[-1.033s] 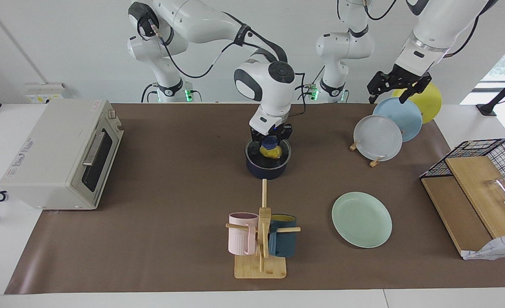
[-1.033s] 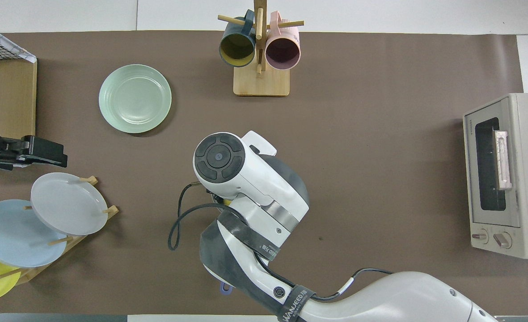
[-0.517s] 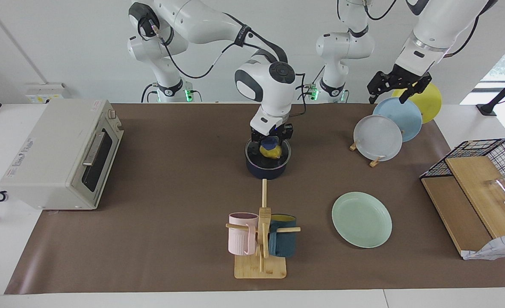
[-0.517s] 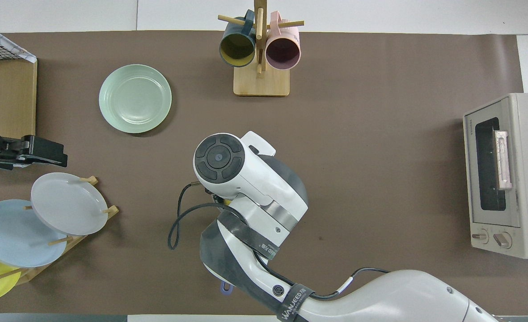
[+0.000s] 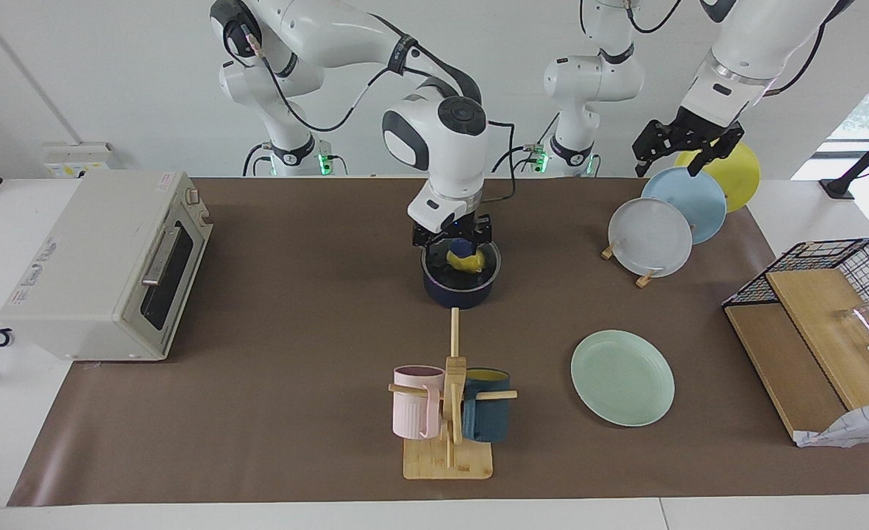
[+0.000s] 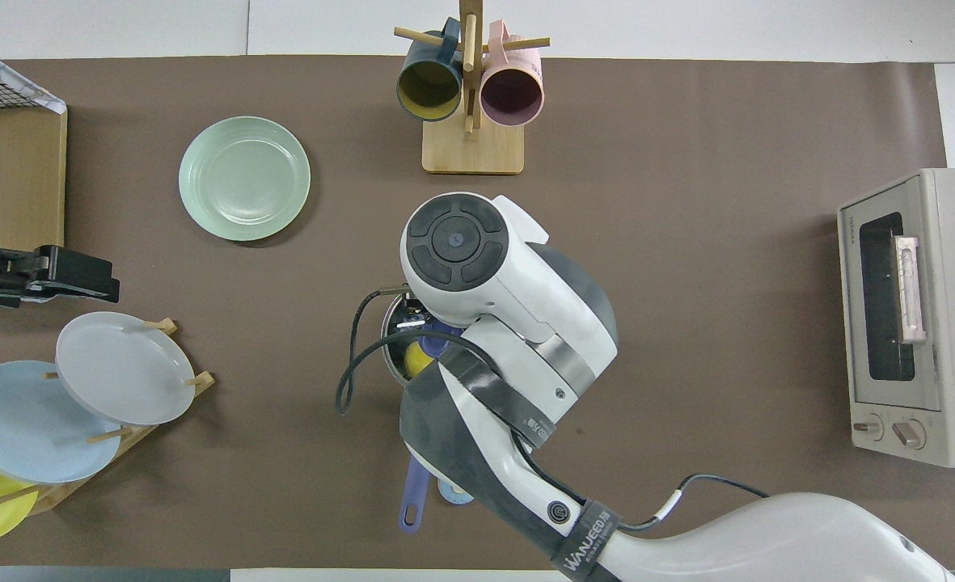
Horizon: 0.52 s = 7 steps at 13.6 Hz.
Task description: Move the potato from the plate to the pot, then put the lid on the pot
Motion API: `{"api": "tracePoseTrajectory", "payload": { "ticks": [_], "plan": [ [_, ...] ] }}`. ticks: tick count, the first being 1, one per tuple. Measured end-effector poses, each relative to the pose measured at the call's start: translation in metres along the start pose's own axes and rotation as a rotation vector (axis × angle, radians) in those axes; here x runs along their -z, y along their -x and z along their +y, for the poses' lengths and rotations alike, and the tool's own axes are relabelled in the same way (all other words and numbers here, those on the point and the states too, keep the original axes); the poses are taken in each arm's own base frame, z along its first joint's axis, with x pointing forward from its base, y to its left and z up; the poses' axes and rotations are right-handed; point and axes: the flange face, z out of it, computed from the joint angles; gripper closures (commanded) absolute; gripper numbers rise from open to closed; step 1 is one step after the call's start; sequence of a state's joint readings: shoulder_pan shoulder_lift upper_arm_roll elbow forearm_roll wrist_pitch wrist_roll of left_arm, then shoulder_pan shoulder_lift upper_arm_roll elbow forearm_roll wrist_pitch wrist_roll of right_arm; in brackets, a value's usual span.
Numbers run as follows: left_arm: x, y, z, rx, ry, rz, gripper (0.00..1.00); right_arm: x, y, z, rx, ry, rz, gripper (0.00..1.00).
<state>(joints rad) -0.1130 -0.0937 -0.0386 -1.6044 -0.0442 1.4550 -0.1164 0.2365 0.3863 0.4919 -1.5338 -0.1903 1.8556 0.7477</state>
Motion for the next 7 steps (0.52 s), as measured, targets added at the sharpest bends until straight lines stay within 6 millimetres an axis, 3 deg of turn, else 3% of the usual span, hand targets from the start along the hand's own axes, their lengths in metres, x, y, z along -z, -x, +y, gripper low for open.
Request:
{"api": "tracePoseTrajectory", "payload": {
  "ticks": [4, 7],
  "plan": [
    [0.000, 0.000, 0.000, 0.000, 0.000, 0.001, 0.00, 0.069, -0.009, 0.077, -0.024, 0.047, 0.008, 0.00],
    [0.001, 0.000, 0.000, 0.000, 0.001, 0.005, 0.00, 0.111, -0.010, 0.154, -0.019, 0.081, -0.033, 0.00]
  ]
}}
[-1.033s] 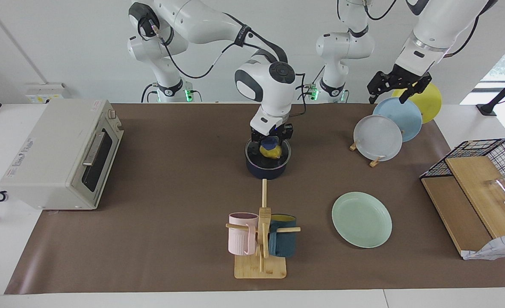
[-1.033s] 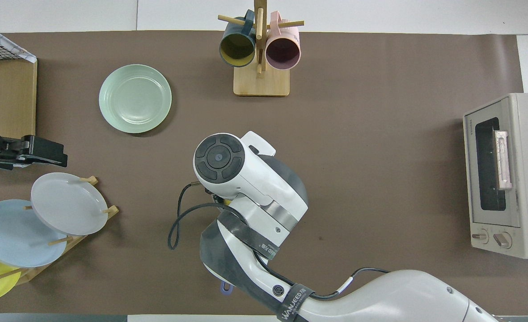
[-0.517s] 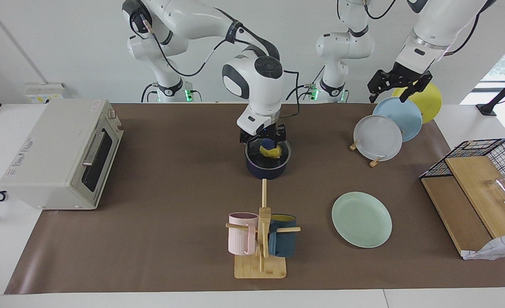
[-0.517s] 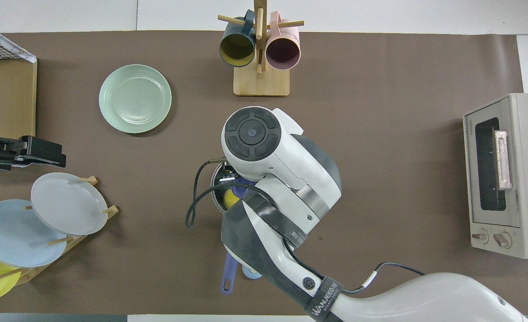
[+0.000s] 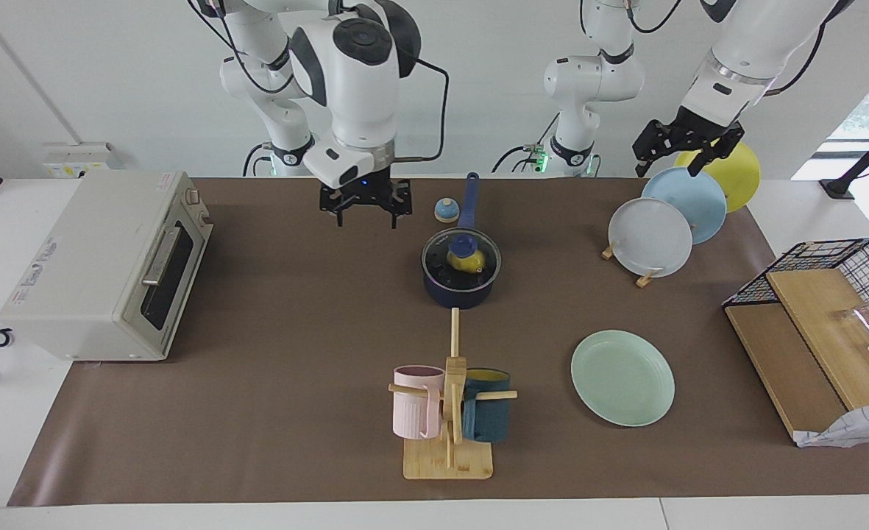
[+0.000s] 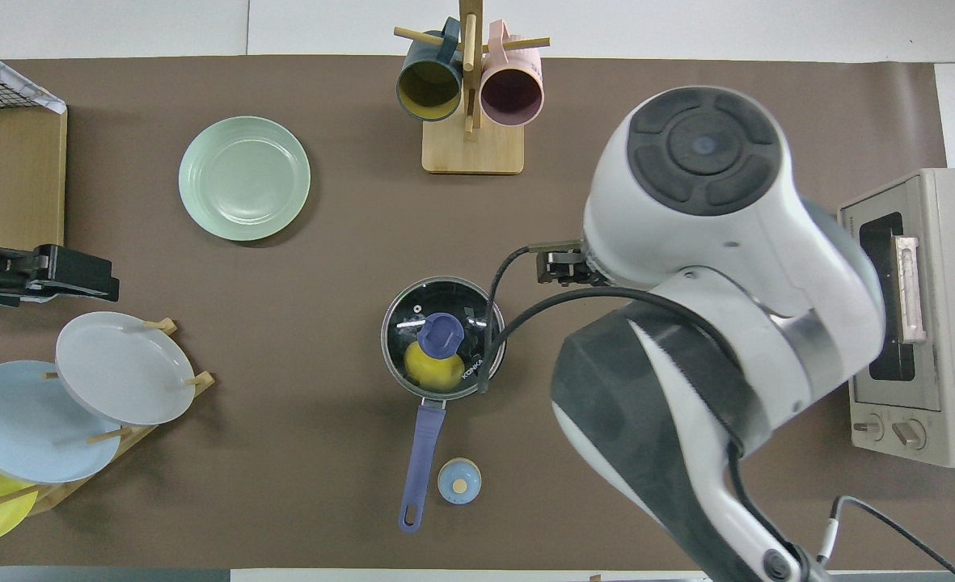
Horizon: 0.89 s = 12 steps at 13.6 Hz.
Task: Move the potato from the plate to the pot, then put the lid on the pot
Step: 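Open the right gripper and withdraw it from the lid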
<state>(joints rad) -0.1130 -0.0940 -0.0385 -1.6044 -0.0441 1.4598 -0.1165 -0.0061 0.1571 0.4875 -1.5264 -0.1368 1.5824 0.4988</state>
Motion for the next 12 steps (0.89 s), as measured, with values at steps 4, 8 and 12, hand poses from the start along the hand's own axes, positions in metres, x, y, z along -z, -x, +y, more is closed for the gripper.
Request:
{"api": "tracePoseTrajectory", "payload": {
  "ticks": [4, 8, 12],
  "plan": [
    [0.000, 0.000, 0.000, 0.001, 0.000, 0.003, 0.00, 0.038, 0.001, 0.135, 0.049, -0.006, -0.039, 0.00],
    [0.000, 0.000, 0.000, 0.001, 0.000, 0.004, 0.00, 0.034, 0.005, 0.207, 0.068, -0.014, -0.074, 0.00],
    [0.001, 0.000, -0.001, 0.002, 0.001, 0.004, 0.00, 0.028, 0.002, 0.237, 0.040, -0.020, -0.069, 0.00]
  ]
}}
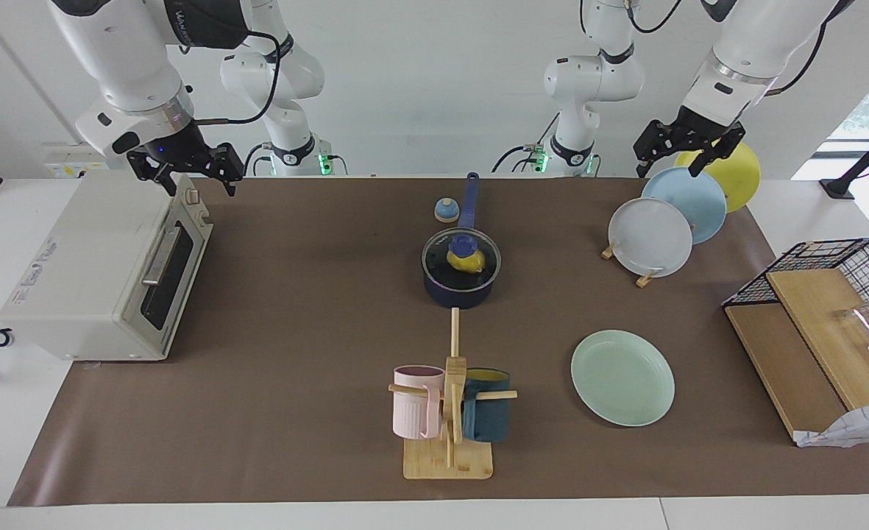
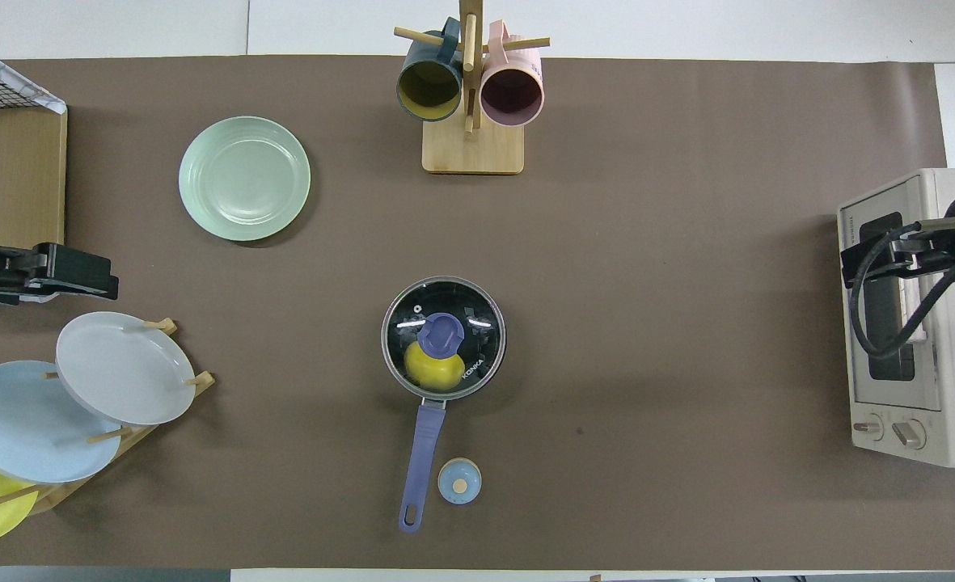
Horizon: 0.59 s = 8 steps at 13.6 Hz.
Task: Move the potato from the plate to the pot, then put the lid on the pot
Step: 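Open the right gripper and withdraw it from the lid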
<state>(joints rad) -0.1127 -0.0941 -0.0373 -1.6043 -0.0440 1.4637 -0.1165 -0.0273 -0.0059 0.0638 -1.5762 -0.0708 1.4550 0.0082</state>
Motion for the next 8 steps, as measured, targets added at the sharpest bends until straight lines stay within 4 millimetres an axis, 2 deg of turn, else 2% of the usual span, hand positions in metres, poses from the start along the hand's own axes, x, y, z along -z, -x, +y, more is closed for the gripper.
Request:
{"api": "tracePoseTrajectory", "payload": {
  "ticks": [8],
  "plan": [
    [0.0013, 0.0004, -0.0024, 0.004, -0.001, 0.003, 0.00, 0.0035, 0.0024, -0.0027, 0.005, 0.001, 0.006, 0.00]
  ]
}}
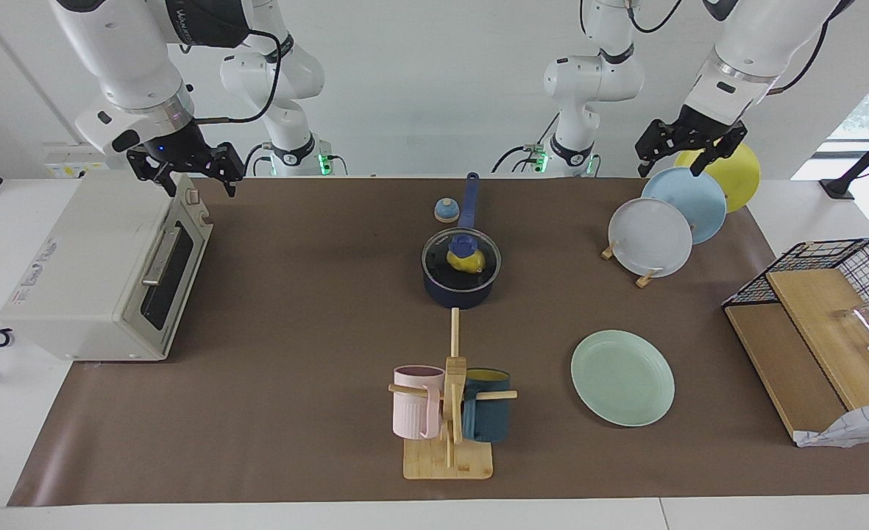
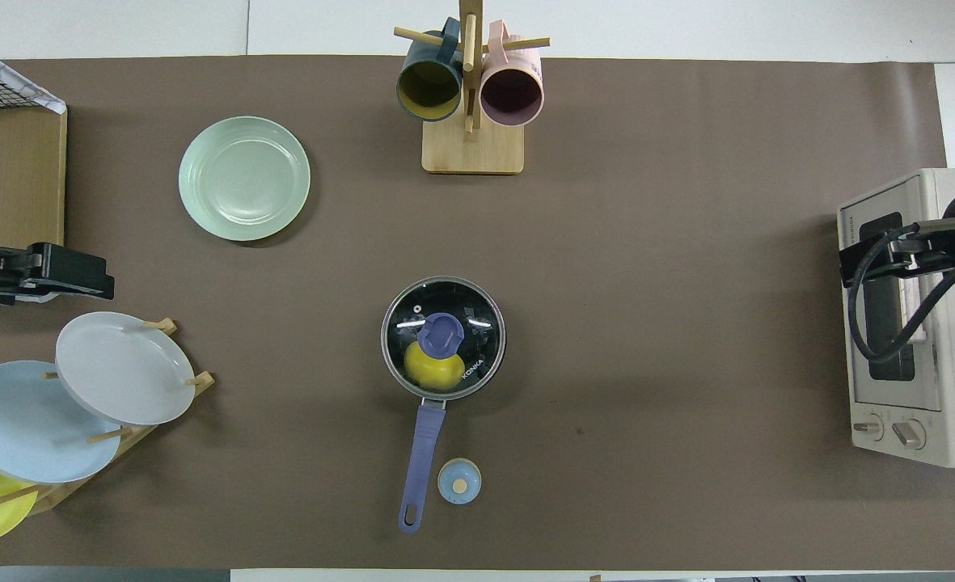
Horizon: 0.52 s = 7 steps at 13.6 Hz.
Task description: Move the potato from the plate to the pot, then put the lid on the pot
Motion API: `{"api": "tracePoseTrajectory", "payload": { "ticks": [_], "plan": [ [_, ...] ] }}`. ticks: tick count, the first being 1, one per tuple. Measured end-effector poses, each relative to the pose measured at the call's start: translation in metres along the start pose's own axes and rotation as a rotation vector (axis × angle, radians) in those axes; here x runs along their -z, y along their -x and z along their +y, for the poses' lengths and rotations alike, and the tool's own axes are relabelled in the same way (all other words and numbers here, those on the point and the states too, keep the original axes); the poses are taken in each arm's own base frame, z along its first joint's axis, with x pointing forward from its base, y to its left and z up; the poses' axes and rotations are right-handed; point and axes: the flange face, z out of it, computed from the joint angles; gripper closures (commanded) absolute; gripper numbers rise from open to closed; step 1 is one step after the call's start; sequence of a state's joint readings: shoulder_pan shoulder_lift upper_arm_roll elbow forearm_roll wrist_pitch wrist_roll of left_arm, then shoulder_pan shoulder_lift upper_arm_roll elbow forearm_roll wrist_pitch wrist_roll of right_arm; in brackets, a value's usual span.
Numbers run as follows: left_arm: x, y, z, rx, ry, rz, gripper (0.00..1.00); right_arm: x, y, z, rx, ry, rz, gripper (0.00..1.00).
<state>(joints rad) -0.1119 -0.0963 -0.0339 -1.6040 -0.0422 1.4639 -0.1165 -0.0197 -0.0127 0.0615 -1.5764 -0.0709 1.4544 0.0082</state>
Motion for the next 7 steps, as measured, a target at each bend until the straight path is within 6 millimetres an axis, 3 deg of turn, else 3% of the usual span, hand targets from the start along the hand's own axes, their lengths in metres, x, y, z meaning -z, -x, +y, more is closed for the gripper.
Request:
{"api": "tracePoseTrajectory", "payload": {
  "ticks": [7],
  "plan": [
    [0.0009, -0.0011, -0.0022, 0.002, -0.017, 0.010, 0.00, 0.0047, 0.0052, 0.0012, -0.003, 0.001, 0.008, 0.00]
  ]
}}
